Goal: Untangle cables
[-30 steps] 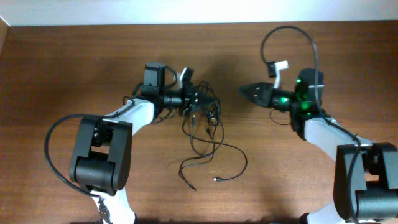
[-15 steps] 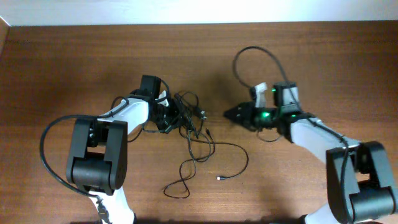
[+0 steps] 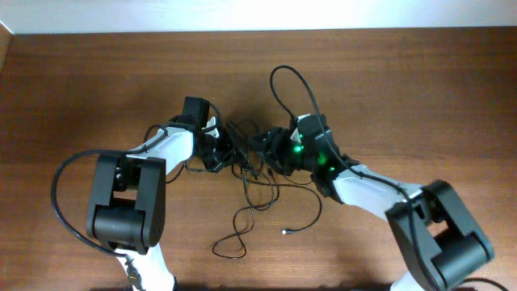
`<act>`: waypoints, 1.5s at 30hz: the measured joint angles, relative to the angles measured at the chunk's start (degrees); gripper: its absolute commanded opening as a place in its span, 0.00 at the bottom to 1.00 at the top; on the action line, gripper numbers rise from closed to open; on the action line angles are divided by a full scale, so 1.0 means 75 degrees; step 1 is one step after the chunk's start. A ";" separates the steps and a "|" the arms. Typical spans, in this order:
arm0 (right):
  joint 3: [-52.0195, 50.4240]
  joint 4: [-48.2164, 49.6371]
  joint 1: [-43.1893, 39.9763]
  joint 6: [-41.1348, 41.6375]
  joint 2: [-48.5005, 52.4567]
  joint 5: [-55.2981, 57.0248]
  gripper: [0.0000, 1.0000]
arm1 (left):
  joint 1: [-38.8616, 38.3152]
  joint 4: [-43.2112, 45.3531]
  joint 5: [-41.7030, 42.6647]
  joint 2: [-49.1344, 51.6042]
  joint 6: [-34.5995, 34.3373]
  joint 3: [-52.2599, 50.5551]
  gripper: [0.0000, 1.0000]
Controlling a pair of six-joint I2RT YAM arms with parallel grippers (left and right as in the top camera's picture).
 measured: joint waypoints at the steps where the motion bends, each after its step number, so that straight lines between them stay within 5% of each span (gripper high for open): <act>1: -0.0003 0.0175 0.0038 0.0160 0.0111 0.0087 0.58 | 0.0000 0.0000 0.0000 0.0000 0.0000 0.0000 0.00; 7: 0.0020 0.1451 0.0090 0.0935 0.0941 0.0423 0.51 | -0.0006 0.0000 -0.0026 0.0000 0.0023 0.0006 0.00; 12: 0.0373 0.1693 0.0312 0.1023 0.1361 0.0323 0.04 | -0.0003 0.0000 -0.0026 0.0000 0.0023 0.0006 0.00; 21: 0.0463 0.1722 -0.0367 -0.0527 0.1384 -0.0536 0.04 | -0.0006 -0.0181 -0.0254 -0.0044 0.0361 0.0038 0.00; 26: 0.0493 0.0854 -0.1364 -0.1577 0.1381 -0.1043 0.05 | 0.0376 -0.1626 -0.1390 -0.0306 0.0428 0.0213 0.00; 30: 0.0527 0.0015 -0.1475 -0.2704 0.1145 -0.1530 0.08 | 0.0822 -0.1999 -0.1445 -0.0321 0.1399 0.0289 0.00; 35: 0.0548 -0.1865 -0.1524 -0.4127 0.0965 -0.1556 0.08 | 0.0659 -0.5421 -0.1950 0.0096 0.3392 0.1751 0.00; 37: 0.0548 -0.2142 -0.1594 -0.4529 0.0965 -0.1486 0.08 | 0.0149 -0.6309 -0.3188 0.0131 0.3453 0.3010 0.00; 40: 0.0548 -0.2369 -0.1769 -0.5056 0.0924 -0.1547 0.16 | -0.0726 -0.6528 -0.5190 0.0128 0.2955 0.4272 0.00; 45: 0.0548 -0.2072 -0.1918 -0.7128 0.0038 -0.2999 0.44 | -0.1137 -0.6563 -0.4648 0.0131 0.3346 0.4995 0.00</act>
